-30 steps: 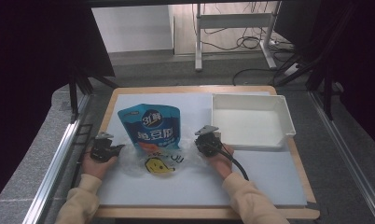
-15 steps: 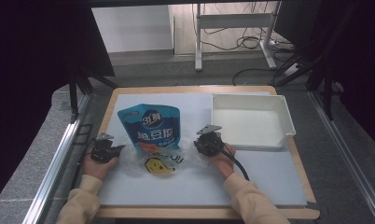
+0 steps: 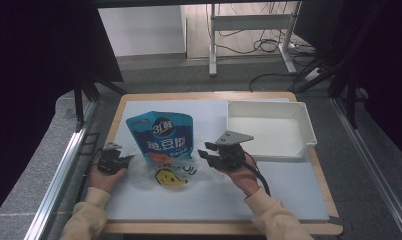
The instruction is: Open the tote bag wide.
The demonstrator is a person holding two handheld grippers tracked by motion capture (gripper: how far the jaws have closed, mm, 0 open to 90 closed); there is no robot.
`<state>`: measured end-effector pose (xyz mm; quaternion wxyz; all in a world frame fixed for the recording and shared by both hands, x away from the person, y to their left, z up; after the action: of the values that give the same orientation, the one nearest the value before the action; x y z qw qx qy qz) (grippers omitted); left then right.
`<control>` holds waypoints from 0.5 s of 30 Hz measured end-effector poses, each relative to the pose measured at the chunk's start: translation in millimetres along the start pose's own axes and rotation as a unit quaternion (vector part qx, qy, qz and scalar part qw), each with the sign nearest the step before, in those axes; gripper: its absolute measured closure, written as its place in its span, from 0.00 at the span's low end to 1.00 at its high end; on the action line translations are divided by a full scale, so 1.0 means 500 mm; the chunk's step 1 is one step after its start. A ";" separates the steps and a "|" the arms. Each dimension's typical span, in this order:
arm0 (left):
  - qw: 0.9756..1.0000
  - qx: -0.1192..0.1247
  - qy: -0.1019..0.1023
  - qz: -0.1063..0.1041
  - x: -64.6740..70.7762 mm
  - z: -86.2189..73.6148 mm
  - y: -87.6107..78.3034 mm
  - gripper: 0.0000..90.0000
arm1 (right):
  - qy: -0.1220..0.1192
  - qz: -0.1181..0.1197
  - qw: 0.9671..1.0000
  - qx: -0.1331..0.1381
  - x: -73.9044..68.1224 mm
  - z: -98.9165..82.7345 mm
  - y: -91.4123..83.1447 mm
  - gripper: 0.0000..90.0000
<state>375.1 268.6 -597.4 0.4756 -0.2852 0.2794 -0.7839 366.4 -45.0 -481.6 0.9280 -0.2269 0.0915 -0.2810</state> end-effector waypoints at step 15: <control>1.000 0.000 0.001 -0.001 0.000 0.000 0.000 0.96 | -0.043 0.031 0.994 -0.092 -0.092 -0.066 0.141 0.78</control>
<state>375.2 268.7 -597.6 0.4746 -0.2849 0.2794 -0.7845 352.5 20.7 -542.1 0.9143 -0.3208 0.0839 -0.2327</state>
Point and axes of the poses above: each handheld gripper's, and its own axes: y roughly forward along the jaws, z roughly out of its top, x roughly to its right, the point moved 7 cm from there along y, roughly forward along the jaws
